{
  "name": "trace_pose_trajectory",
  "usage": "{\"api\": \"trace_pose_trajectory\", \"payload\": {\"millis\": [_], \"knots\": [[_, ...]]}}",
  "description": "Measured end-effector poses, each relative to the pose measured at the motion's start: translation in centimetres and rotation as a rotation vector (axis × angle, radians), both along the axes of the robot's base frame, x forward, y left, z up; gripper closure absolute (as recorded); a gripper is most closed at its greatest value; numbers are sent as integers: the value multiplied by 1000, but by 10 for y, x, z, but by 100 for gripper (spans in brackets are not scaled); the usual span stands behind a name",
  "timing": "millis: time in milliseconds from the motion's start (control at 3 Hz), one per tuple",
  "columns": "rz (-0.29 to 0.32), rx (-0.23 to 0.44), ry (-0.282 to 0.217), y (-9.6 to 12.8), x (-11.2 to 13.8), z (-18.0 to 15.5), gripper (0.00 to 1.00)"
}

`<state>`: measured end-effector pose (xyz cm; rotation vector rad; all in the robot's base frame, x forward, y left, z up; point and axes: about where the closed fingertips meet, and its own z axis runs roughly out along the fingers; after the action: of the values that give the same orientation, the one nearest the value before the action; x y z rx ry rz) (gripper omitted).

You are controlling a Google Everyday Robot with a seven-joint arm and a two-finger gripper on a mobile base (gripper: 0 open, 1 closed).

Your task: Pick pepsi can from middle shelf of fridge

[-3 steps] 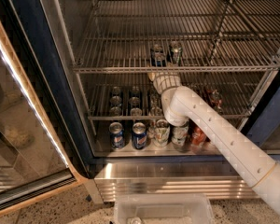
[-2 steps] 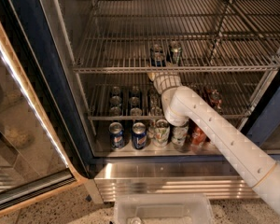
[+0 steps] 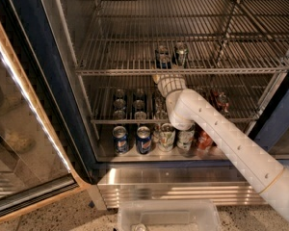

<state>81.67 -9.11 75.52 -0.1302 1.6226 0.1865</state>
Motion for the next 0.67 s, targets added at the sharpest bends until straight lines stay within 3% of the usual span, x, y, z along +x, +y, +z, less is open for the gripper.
{"api": "trace_pose_trajectory", "payload": {"millis": [667], "knots": [[-24,6,-45,-16,-28,14,100]]}}
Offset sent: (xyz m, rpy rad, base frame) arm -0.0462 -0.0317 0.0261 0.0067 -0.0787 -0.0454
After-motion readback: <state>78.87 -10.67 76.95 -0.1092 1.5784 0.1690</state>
